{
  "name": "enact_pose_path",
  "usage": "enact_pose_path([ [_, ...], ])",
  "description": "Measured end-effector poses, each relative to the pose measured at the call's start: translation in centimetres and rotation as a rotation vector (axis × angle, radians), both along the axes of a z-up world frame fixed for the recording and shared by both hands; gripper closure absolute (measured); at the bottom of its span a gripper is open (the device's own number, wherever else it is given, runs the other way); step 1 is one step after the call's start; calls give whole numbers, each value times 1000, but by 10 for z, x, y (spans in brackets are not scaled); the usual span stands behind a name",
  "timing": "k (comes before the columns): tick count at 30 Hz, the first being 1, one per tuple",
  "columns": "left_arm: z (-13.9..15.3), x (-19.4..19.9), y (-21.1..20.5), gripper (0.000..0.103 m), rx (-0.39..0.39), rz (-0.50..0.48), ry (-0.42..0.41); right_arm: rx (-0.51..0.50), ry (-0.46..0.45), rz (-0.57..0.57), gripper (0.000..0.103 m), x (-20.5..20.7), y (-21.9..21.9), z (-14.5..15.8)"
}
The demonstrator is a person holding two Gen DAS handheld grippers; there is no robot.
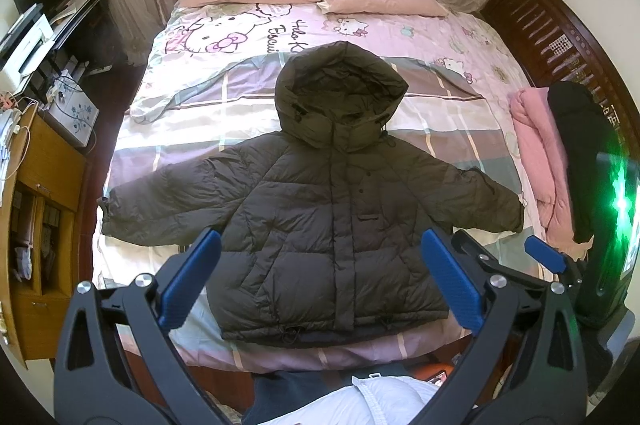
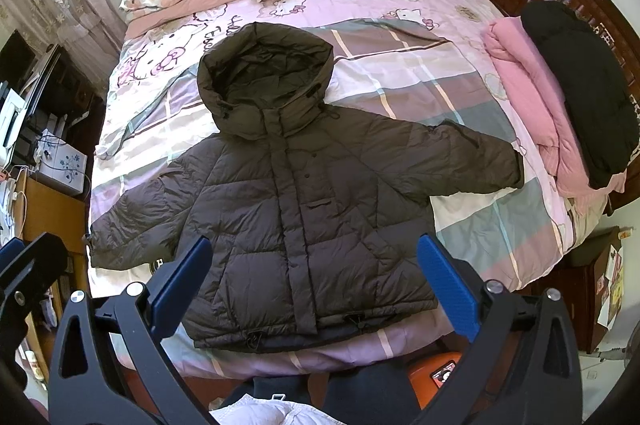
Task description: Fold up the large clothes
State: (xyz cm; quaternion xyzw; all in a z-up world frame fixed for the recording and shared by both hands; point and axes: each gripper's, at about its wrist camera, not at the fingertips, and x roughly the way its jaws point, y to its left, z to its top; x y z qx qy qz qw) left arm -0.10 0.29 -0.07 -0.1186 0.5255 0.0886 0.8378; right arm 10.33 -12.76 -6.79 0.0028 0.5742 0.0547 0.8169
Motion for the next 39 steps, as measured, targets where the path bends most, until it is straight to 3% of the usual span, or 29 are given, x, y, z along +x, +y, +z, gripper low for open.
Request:
enact_pose_path([
  [39, 1, 0, 6, 2, 3, 0, -2, 2, 5, 0, 1, 3, 1, 0],
])
